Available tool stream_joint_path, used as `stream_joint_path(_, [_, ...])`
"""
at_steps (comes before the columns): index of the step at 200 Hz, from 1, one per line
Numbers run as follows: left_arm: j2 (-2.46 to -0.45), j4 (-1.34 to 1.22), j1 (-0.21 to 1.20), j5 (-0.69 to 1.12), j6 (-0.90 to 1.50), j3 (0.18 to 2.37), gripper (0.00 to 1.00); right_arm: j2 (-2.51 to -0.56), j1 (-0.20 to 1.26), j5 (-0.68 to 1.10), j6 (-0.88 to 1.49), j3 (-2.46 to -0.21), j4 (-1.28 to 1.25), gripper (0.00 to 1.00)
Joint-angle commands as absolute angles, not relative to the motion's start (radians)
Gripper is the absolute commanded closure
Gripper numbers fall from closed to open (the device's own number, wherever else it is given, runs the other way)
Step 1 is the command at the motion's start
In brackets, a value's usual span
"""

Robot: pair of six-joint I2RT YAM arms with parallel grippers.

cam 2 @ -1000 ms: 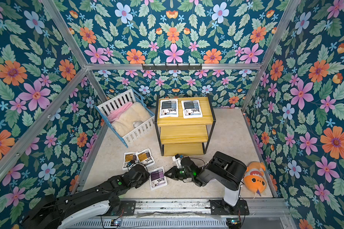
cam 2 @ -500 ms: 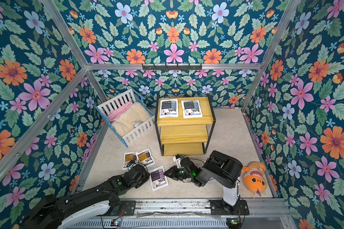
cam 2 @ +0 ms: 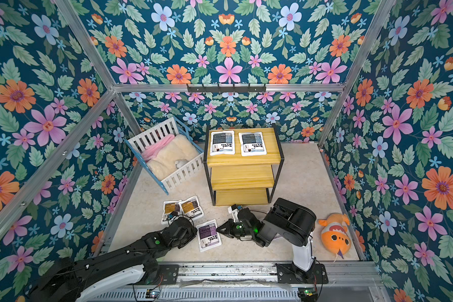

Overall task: Place the bagged coffee beans on the shelf by color
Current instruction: Pick up the bagged coffee beans at the center of the board, then place the bagged coffee beans on the shelf.

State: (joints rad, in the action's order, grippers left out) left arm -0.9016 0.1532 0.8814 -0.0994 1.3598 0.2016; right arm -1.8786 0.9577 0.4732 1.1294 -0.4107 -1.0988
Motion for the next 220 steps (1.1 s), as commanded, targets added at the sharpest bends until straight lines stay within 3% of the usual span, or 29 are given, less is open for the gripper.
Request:
stream_joint_path(1, [-0.89,0.39,0.881,-0.097,1.359,0.209,0.78,-1.836,0.958,0.463,1.17,-0.377,-1.177,1.0])
stream_joint_path(23, [-0.816,0.495,0.881,-0.137,1.316,0.311,0.5,-1.736,0.957,0.42,1.202,-0.323,-1.183,1.0])
stream_joint_path(38, [-0.735,0.578,0.881,-0.187,1.261,0.413,0.4,-1.612,0.958,0.385,1.21,-0.282,-1.137,1.0])
stream_joint_path(89, [-0.456,0.559,0.877,-0.234,1.003,0.556,0.35,-0.908,0.943,0.191,1.158,-0.233,-0.537,1.0])
stream_joint_path(115, [-0.407,0.447,0.877,-0.149,0.937,0.521,0.37,-0.648,0.844,0.224,1.162,-0.3,-0.3,1.0])
stream_joint_path(148, [-0.408,0.214,0.878,-0.027,0.89,0.45,0.39,-0.671,0.744,0.342,1.104,-0.468,-0.229,1.0])
stream_joint_path(220, [-0.529,0.155,0.877,-0.032,0.842,0.484,0.41,-1.0,0.744,0.077,0.94,-0.741,-0.109,1.0])
